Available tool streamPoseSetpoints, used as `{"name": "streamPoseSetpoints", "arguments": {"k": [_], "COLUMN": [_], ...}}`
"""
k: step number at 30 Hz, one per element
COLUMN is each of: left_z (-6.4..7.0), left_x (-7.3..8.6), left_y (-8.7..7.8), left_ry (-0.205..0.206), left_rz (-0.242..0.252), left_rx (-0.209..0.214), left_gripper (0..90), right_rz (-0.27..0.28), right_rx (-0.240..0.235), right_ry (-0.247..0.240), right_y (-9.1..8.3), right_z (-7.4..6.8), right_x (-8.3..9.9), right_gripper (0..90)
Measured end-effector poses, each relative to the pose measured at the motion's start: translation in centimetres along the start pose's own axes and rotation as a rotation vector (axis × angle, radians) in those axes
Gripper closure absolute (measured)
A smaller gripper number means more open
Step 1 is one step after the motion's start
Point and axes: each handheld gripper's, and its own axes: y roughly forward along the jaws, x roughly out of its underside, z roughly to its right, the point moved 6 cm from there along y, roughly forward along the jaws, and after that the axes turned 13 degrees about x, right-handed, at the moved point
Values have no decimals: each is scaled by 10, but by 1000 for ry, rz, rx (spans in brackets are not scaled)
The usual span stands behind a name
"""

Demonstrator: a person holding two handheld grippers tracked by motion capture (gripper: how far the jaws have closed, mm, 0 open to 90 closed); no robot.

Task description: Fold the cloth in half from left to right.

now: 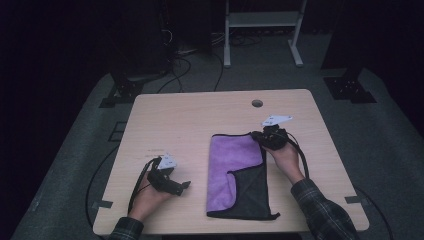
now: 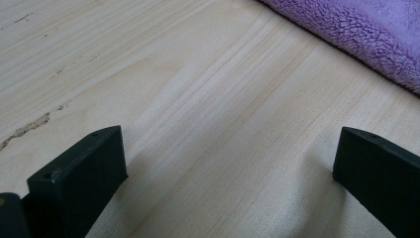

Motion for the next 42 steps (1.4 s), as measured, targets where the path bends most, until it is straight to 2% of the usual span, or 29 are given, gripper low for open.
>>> {"name": "streamPoseSetpoints", "arguments": {"k": [4,9,11,14,15,16,18,21,24,28,33,36,42], "left_z": [0,0,0,0,0,0,0,0,0,0,0,0,0], "left_x": [0,0,0,0,0,0,0,0,0,1,1,1,1], "left_y": [0,0,0,0,0,0,0,0,0,0,-1,-1,-1], "left_ry": [-1,-2,-1,-1,-1,-1,-1,-1,-2,-3,-3,-3,-3], "left_rz": [0,0,0,1,1,1,4,4,2,2,1,2,1], "left_rx": [0,0,0,1,1,1,0,0,0,0,-1,-1,-1], "left_gripper": [0,0,0,0,0,0,0,0,0,0,0,0,0], "right_rz": [-28,-77,-104,-150,-153,-152,-147,-117,-99,-90,-55,-42,-39], "right_rx": [21,48,59,91,95,96,120,87,70,35,9,-29,-95], "right_ry": [31,32,30,24,31,59,58,96,102,93,50,44,-17], "right_y": [2,12,18,26,28,27,26,18,8,-7,-25,-31,-39], "right_z": [11,20,22,28,29,32,36,40,42,36,22,11,-16], "right_x": [6,18,24,34,36,37,36,32,27,23,20,18,20], "right_gripper": [835,820,777,660,628,595,546,498,460,430,431,431,432]}}
